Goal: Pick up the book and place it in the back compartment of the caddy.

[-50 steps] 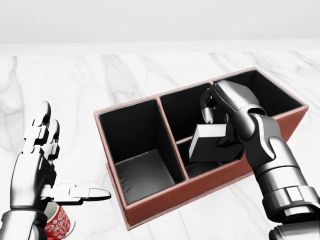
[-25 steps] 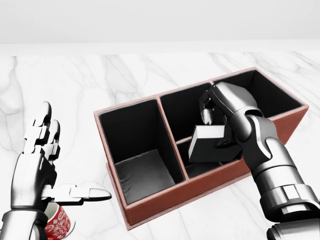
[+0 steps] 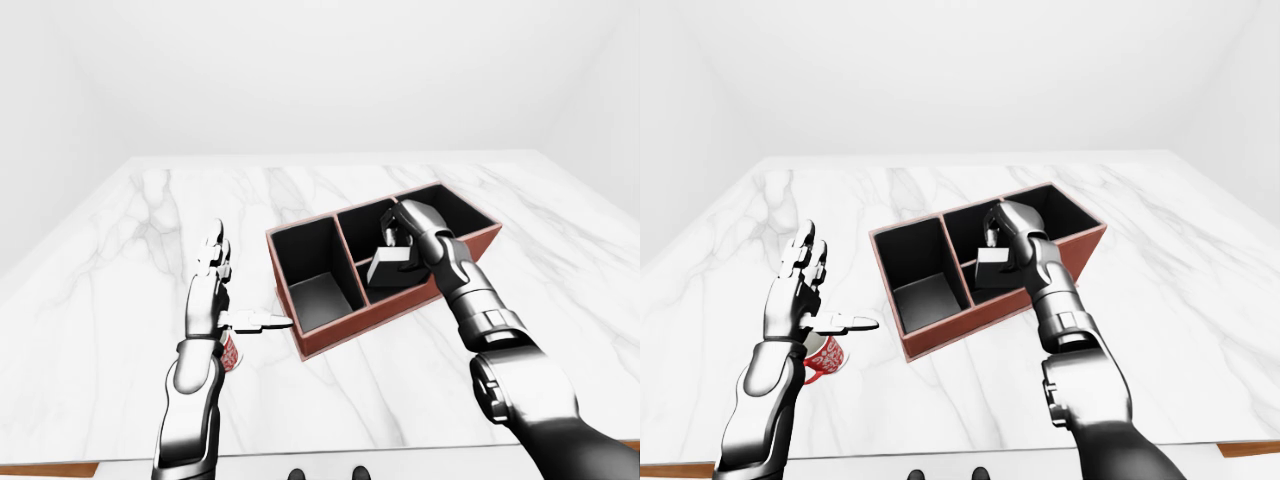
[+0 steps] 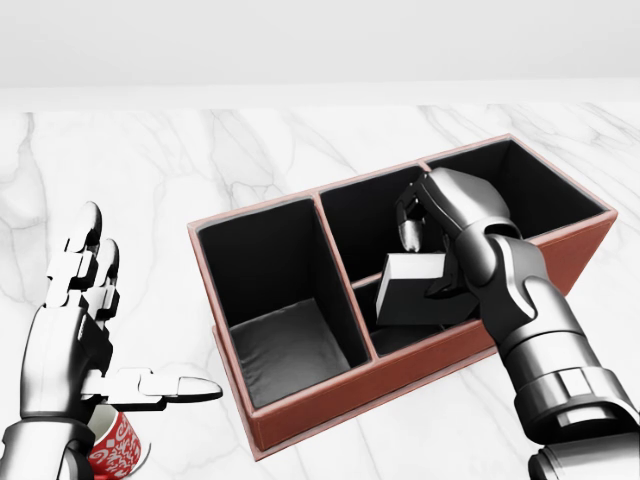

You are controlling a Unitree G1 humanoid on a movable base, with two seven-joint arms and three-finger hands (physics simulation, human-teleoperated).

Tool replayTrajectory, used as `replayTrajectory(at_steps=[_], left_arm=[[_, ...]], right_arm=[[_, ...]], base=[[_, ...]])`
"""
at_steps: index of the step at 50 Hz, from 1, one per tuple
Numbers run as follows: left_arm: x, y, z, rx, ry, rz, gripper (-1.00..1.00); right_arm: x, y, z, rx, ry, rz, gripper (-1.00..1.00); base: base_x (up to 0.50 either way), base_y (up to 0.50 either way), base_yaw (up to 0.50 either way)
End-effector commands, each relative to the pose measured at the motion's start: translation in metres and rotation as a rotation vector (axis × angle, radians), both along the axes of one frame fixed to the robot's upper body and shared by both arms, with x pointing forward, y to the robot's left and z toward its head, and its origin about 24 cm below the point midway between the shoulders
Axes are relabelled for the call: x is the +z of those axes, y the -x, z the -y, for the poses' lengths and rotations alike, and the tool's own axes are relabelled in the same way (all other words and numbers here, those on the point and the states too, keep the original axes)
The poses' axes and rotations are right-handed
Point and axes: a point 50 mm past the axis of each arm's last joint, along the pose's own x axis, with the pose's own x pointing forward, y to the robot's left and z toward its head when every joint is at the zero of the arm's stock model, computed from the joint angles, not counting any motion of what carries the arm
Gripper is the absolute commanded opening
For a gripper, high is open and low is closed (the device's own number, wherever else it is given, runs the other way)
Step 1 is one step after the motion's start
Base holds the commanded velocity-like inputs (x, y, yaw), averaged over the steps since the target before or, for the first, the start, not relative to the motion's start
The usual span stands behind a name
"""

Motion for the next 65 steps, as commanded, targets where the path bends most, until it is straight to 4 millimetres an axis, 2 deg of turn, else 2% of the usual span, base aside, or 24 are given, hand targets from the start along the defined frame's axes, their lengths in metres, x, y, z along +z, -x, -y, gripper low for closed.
replayTrajectory(at_steps=[1, 22, 23, 40, 45, 58, 65], left_arm=[[0.001, 0.000, 0.000, 0.001, -0.001, 0.003, 1.00], [0.001, -0.001, 0.000, 0.000, 0.000, 0.003, 1.00], [0.000, -0.001, 0.000, 0.000, 0.000, 0.000, 1.00], [-0.001, 0.000, 0.000, -0.001, 0.000, -0.003, 1.00], [-0.001, 0.000, 0.000, -0.001, 0.001, -0.005, 1.00], [-0.001, 0.000, 0.000, -0.001, 0.000, -0.003, 1.00], [-0.003, 0.000, 0.001, -0.001, 0.000, -0.011, 1.00]], right_arm=[[-0.014, 0.002, 0.004, -0.022, 0.041, -0.032, -1.00], [-0.024, 0.003, 0.006, -0.042, 0.091, -0.037, -1.00], [-0.022, 0.003, 0.006, -0.043, 0.101, -0.022, 1.00], [-0.015, 0.002, 0.005, -0.033, 0.081, 0.002, 1.00], [-0.007, 0.004, 0.002, -0.009, 0.051, 0.025, 1.00], [0.051, 0.045, -0.016, 0.195, -0.110, 0.184, 1.00], [0.073, 0.063, -0.015, 0.202, -0.150, 0.218, 1.00]], base=[[0.00, 0.00, 0.00], [0.00, 0.00, 0.00], [0.00, 0.00, 0.00], [0.01, 0.00, 0.02], [0.00, 0.00, 0.00], [0.00, 0.00, 0.00], [0.00, 0.00, 0.00]])
